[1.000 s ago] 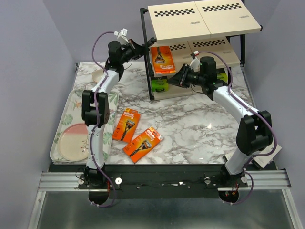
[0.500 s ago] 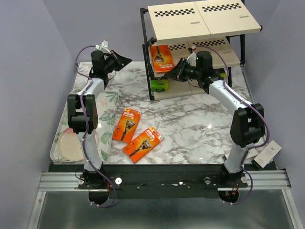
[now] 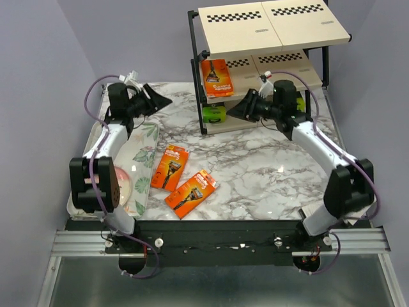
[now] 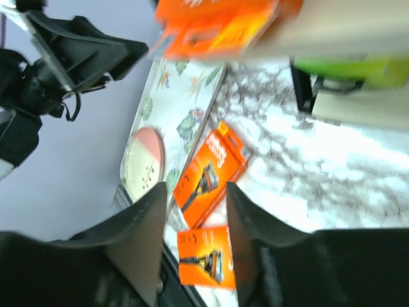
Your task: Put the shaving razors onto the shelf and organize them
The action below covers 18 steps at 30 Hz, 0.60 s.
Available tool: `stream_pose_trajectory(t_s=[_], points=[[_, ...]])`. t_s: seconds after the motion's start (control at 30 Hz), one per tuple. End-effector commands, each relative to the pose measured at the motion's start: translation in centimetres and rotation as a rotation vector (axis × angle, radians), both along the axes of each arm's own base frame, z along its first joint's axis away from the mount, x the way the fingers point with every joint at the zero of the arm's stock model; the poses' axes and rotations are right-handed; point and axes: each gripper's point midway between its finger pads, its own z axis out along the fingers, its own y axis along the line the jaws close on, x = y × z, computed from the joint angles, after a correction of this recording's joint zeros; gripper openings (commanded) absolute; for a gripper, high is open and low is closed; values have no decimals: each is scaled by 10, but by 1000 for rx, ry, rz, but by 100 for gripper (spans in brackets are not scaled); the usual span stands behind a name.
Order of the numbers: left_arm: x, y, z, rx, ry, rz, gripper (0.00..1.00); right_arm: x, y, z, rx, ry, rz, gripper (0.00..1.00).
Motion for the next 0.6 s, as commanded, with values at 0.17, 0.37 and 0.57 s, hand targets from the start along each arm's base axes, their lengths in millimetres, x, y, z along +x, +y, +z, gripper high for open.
stream_pose_trajectory(t_s=[0.17, 0.37, 0.57], points=[[-176, -29, -106, 219, 352, -321, 61, -128, -24, -93, -114, 114, 195, 70], [-221, -41, -121, 159, 379, -323, 97, -148, -12, -140, -137, 195, 264, 70], [-236, -38, -120, 104, 348, -294, 99, -168, 11, -180, -207, 295, 406, 68]])
